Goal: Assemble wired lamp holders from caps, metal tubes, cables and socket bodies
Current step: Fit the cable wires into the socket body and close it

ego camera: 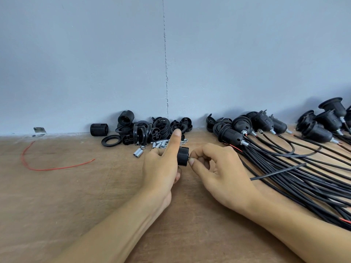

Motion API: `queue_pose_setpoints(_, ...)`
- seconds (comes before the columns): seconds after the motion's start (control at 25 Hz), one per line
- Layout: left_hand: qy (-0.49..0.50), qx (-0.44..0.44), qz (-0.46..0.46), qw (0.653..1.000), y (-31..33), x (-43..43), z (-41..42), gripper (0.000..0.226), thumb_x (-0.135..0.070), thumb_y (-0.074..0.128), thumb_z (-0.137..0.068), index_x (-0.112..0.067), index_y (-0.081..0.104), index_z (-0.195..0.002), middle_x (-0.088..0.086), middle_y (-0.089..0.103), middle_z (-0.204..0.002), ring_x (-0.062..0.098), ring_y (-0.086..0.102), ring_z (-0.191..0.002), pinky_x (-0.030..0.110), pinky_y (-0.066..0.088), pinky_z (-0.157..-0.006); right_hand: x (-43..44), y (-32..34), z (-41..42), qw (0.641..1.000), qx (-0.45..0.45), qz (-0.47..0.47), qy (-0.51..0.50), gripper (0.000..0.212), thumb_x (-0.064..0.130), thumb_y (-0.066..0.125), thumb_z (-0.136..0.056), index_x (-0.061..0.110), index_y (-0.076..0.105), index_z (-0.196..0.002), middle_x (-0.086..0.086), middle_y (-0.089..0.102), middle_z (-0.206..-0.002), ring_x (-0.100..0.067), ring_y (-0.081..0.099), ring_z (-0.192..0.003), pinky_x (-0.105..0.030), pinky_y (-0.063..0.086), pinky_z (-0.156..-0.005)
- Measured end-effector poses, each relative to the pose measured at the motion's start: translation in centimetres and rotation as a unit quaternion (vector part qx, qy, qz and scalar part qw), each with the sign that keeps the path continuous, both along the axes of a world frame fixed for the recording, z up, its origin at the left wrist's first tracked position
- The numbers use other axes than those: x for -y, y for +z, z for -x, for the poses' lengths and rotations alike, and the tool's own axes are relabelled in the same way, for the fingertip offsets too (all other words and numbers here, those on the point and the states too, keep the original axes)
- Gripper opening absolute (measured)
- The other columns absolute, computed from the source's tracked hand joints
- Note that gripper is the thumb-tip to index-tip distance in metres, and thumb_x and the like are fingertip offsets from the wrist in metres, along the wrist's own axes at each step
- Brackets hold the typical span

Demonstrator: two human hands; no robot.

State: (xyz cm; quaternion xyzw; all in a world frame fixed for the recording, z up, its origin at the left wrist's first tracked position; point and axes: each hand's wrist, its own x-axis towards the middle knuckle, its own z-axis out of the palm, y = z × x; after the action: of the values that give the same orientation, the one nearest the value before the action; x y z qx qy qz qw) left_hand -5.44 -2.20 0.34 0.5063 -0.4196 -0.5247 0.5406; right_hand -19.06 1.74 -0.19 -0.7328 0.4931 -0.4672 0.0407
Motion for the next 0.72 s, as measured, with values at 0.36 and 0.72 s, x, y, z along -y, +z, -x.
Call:
queue_pose_setpoints(0.36, -0.023, 0.022, -0.017, 0.999, -0.2, 0.4, -0.4, 0.062, -0.07, 0.074, -0.075, -0.015, 0.044, -0.077, 0.002, 0.039, -0.057, 0.012, 0.03, -0.035, 0.017, 0.02, -0.032, -0.6, 0.4, 0.1, 0.976, -0.185, 0.109, -0.047, 0.005, 0.016, 0.067, -0.086, 0.019, 0.065, -0.084, 0.017, 0.052, -0.077, -0.006, 0.045, -0.069, -0.04, 0.038, -0.072)
queue_pose_setpoints(0.72, -0.058, -0.003, -0.029, 0.998, 0.2, 1.0, -1.2, 0.059, -0.069, 0.068, -0.081, -0.014, 0.051, -0.093, 0.009, 0.052, -0.081, 0.01, 0.034, -0.034, 0.017, 0.022, -0.032, -0.2, 0.1, 0.5, 0.994, -0.094, 0.048, -0.035, 0.004, 0.031, 0.069, -0.088, 0.034, 0.067, -0.088, 0.027, 0.049, -0.074, 0.003, 0.049, -0.076, -0.027, 0.034, -0.08)
